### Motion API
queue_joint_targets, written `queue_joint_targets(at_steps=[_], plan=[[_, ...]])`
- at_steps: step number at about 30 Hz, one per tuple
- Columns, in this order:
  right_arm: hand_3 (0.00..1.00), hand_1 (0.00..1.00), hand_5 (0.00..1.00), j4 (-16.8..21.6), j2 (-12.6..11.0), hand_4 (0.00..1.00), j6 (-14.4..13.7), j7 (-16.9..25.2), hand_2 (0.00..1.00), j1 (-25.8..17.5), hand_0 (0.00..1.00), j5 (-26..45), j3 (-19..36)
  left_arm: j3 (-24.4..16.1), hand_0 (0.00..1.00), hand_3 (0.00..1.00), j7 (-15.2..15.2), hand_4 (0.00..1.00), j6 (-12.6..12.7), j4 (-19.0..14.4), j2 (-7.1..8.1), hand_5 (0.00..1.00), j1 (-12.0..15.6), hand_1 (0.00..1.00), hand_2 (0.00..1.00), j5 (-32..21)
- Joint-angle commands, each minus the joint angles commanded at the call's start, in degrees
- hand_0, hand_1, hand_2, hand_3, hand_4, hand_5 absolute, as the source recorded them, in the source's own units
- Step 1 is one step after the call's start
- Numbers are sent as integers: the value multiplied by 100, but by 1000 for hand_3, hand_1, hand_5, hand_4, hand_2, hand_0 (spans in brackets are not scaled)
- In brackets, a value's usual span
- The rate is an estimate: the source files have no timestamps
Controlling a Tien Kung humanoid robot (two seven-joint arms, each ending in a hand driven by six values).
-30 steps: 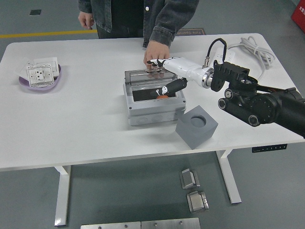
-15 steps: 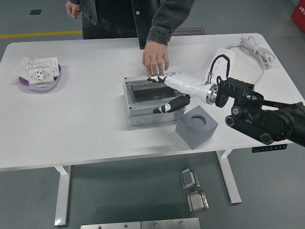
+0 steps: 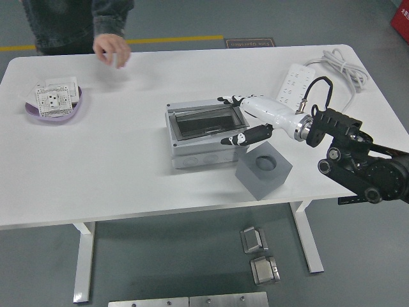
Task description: Pick up the cylinder from the cube,place it in the box,flap close box
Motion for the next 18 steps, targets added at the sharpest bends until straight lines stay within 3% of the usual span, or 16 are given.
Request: queue_joint_targets(at_steps=[4,9,14,18], plan=[[993,845,633,424,-361,927,-16,-99,903,-491,895,-380,750,-405,680,651,73,493,-15,2,-9,182,53,713,548,401],[991,837,642,1000,-708,926,-61,-105,902,-1145,894,-454,1807,-508,679,650,88,491,-36,2,-42,180,110,712,548,507],[993,832,641,1476,-732,924,-254,248,896,-1911,891,63,2915,-390,680,650,12,490,-30,2,-55,179,126,710,548,354],[988,829,651,1526,-605,927,-361,693,885,-2534,890,687,3688,-359,679,650,-24,490,-27,2,-51,180,116,712,548,300]])
